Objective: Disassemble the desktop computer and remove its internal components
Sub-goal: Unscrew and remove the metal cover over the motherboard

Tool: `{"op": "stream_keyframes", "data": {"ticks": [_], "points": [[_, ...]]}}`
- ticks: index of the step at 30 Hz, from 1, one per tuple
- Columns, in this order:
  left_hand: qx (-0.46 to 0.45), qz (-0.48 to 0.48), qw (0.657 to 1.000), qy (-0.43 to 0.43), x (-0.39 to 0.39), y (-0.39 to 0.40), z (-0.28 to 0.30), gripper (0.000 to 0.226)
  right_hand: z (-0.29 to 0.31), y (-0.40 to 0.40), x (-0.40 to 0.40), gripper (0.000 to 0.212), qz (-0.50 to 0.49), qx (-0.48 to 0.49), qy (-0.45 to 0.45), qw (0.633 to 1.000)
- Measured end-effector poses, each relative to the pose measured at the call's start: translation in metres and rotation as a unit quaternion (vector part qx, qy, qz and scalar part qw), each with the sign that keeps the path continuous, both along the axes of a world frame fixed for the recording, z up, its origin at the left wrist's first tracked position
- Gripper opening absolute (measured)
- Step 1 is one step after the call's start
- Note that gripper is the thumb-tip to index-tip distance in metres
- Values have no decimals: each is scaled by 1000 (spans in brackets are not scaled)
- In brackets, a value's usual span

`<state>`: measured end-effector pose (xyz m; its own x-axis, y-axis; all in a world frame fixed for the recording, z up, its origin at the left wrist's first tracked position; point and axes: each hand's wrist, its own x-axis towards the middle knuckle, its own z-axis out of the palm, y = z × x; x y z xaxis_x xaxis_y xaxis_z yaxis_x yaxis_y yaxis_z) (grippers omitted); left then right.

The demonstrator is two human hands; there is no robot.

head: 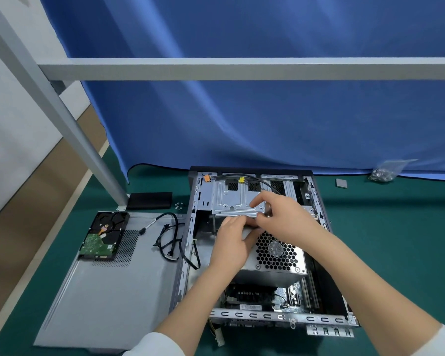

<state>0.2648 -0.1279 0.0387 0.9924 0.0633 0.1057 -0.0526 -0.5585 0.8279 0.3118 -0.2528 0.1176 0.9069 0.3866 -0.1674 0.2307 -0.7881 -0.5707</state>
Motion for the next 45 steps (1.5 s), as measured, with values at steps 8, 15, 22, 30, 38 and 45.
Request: {"op": "stream_keyframes", "data": {"ticks": [8, 15, 22, 30, 38, 45], "points": [[16, 13, 1000, 15, 0, -1, 2, 16, -1, -5, 7, 21, -30, 28, 62, 997], [0, 8, 1000, -6, 0, 0, 2, 13, 7, -2, 8, 19, 9, 41, 86, 995], [-11, 12, 1000, -4, -2, -1, 5, 6, 7, 2, 11, 10, 7, 56, 123, 991], [-69, 20, 996, 59, 5, 10, 10, 5, 15, -2, 19, 21, -37, 166, 89, 981], [-225, 174, 957, 48, 20, 77, 8, 6, -20, 34, 52, 20, 39, 129, 98, 986], [-238, 274, 928, 80, 28, 151, -14, 7, -71, 70, 82, 6, 96, -41, 68, 992]]}}
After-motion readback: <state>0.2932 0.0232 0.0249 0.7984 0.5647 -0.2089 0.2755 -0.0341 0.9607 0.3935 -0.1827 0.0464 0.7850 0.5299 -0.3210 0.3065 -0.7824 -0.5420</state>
